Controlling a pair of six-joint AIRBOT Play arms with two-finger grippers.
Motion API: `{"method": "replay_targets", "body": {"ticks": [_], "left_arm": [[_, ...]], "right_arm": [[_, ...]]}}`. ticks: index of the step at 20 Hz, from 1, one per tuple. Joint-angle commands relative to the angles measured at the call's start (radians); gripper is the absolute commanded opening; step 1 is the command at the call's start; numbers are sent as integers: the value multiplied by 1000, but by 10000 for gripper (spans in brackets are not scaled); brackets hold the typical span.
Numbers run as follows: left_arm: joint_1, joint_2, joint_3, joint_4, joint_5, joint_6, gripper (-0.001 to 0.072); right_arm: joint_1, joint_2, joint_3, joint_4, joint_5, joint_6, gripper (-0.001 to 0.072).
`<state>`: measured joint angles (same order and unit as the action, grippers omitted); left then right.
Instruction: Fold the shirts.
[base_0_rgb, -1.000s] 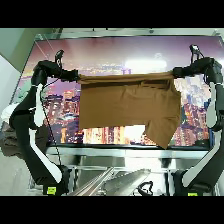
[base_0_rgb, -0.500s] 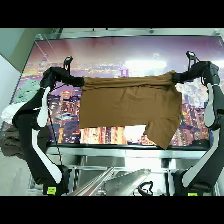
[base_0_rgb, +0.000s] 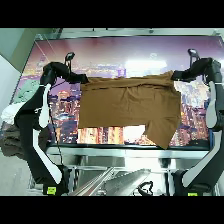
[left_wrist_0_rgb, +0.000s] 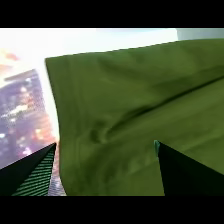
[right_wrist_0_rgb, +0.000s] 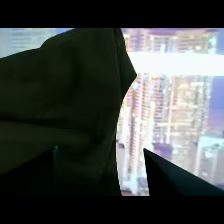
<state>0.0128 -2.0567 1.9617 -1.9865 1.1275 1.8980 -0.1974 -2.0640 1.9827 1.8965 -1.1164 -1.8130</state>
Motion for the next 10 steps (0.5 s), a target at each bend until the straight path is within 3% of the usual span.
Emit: {"method": "replay_targets", "body": {"ticks": [1,3,6,10], "left_arm": [[3,24,153,-7,248,-97,709],[16,109,118,5,302,-132,709],[78,285,-153,4,352,-167,709],[141,487,-693,-6,246,-171,709]], "right_arm": [[-37,126,0,14,-124,119,624],[-89,204,-5,16,-275,141,623],[-175,321,-133,98,-441,142,622],[-269,585,-605,146,-389,109,622]]}}
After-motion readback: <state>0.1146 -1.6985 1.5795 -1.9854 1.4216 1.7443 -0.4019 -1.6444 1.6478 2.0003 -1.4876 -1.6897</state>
